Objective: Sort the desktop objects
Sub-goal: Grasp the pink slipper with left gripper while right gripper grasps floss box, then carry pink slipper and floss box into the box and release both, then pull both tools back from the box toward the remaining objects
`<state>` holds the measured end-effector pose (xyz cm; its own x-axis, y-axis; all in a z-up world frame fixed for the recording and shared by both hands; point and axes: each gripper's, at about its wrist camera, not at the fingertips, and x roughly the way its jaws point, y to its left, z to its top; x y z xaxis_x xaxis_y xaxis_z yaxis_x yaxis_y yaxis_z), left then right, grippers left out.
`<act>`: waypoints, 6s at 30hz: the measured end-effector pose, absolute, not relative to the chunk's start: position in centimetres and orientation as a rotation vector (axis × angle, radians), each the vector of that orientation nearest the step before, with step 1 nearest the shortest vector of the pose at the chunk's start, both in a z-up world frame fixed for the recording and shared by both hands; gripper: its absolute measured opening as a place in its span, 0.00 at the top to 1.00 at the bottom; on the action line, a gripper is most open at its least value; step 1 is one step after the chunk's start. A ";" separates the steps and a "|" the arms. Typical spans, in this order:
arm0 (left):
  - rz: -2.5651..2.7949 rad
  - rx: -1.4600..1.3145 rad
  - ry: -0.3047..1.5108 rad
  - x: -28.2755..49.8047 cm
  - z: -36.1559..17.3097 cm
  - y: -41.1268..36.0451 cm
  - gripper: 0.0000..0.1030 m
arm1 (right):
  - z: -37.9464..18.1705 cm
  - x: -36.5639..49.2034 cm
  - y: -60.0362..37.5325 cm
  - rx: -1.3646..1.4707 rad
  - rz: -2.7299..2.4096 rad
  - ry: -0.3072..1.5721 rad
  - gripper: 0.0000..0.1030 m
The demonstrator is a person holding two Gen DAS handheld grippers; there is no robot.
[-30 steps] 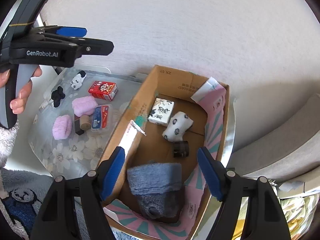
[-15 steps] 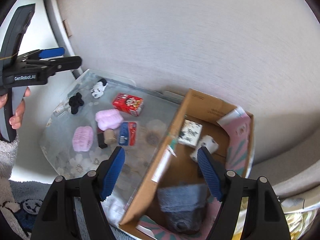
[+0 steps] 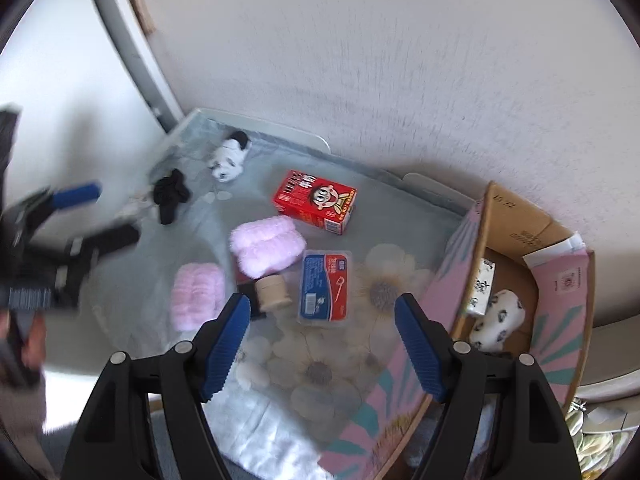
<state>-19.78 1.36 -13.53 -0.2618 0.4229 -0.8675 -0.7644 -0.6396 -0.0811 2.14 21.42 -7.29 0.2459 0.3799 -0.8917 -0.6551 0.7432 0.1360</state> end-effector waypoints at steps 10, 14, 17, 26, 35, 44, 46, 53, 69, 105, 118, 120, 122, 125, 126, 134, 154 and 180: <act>1.982 -1.372 0.385 -18.5 -20.5 1.5 0.01 | -14.0 5.9 26.2 -0.383 0.643 1.211 0.31; 1.987 -1.388 0.406 -18.0 -21.9 1.9 0.01 | -15.6 6.4 26.7 -0.398 0.639 1.249 0.31; 1.986 -1.409 0.398 -17.8 -22.7 2.0 0.02 | -16.6 6.5 26.9 -0.407 0.647 1.274 0.31; 1.976 -1.455 0.390 -17.5 -24.3 2.2 0.16 | -18.1 6.9 26.5 -0.404 0.667 1.319 0.31; 1.968 -1.452 0.433 -17.0 -24.6 2.4 0.43 | -18.9 6.9 26.0 -0.398 0.685 1.352 0.51; 1.958 -1.440 0.434 -16.9 -23.6 2.0 0.60 | -18.8 6.8 25.2 -0.385 0.679 1.357 0.52; 1.950 -1.430 0.448 -16.8 -23.2 1.9 0.61 | -18.6 6.9 24.9 -0.356 0.669 1.360 0.52; 1.950 -1.413 0.457 -17.9 -21.4 1.1 0.61 | -16.2 6.9 23.4 -0.310 0.663 1.321 0.52; 1.924 -1.113 0.446 -20.8 -7.8 5.4 0.61 | -5.2 8.8 19.2 -0.091 0.613 1.161 0.52; 1.325 -0.940 0.830 -1.3 -12.8 28.2 0.61 | -12.8 3.7 0.6 0.196 0.358 1.286 0.51; 1.387 -0.951 0.705 -4.3 -10.3 27.3 0.00 | -13.2 3.7 1.4 0.230 0.422 1.281 0.09; 1.422 -0.942 0.700 -5.2 -9.6 26.7 0.00 | -12.6 3.4 1.2 0.246 0.436 1.247 0.00; 1.455 -0.935 0.699 -6.1 -9.0 26.0 0.00 | -11.9 3.2 0.8 0.247 0.418 1.213 0.00; 1.507 -0.925 0.706 -7.3 -8.2 24.7 0.00 | -11.1 3.0 0.6 0.242 0.398 1.190 0.00; 1.521 -0.923 0.708 -7.8 -8.0 24.2 0.00 | -10.9 2.9 0.5 0.240 0.390 1.184 0.00; 1.554 -0.905 0.700 -9.0 -6.6 21.4 0.00 | -9.3 2.1 1.3 0.223 0.381 1.151 0.00; 1.807 -0.932 0.579 -18.9 -4.2 9.7 0.00 | -2.8 2.1 9.6 0.054 0.505 1.024 0.00; 1.880 -1.120 0.623 -32.9 -15.5 -0.1 0.01 | -9.5 4.4 27.6 -0.007 0.556 1.188 0.00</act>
